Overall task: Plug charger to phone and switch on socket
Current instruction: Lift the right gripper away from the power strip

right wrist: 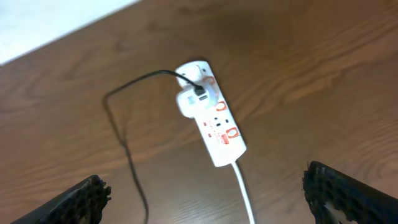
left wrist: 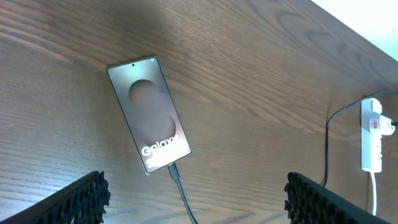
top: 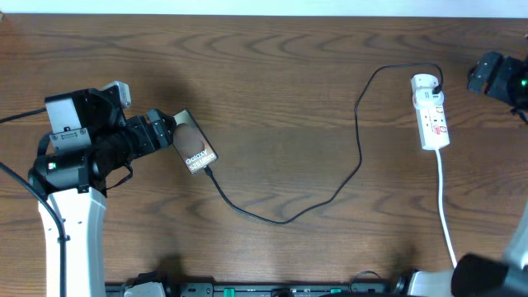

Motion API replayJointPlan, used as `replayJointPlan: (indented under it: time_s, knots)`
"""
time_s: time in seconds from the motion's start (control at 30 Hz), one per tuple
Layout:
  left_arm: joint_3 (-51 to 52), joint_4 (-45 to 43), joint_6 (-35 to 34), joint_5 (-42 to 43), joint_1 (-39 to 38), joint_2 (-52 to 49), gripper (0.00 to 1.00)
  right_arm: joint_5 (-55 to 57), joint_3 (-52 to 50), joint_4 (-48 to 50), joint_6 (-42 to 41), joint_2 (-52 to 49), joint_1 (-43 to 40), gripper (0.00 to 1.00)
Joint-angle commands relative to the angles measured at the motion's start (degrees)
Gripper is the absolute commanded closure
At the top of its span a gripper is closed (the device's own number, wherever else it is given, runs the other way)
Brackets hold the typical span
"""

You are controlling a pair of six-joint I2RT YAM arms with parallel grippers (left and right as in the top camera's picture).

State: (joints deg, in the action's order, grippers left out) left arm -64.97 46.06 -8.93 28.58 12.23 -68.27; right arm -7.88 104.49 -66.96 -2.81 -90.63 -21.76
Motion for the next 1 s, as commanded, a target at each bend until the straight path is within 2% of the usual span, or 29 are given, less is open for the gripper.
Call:
replayJointPlan:
  time_s: [0.0, 0.97]
  knots:
    - [0.0, 0.0, 1.0, 0.3, 0.2, -0.3, 0.1, 0.9, 0.3, -1.7, -1.9, 2.9, 1.3, 0.01]
    - [0.0, 0.0, 1.0, 0.3, 0.2, -0.3, 0.1, 0.9, 0.2, -3.1, -2.9, 4.0, 1.4, 0.01]
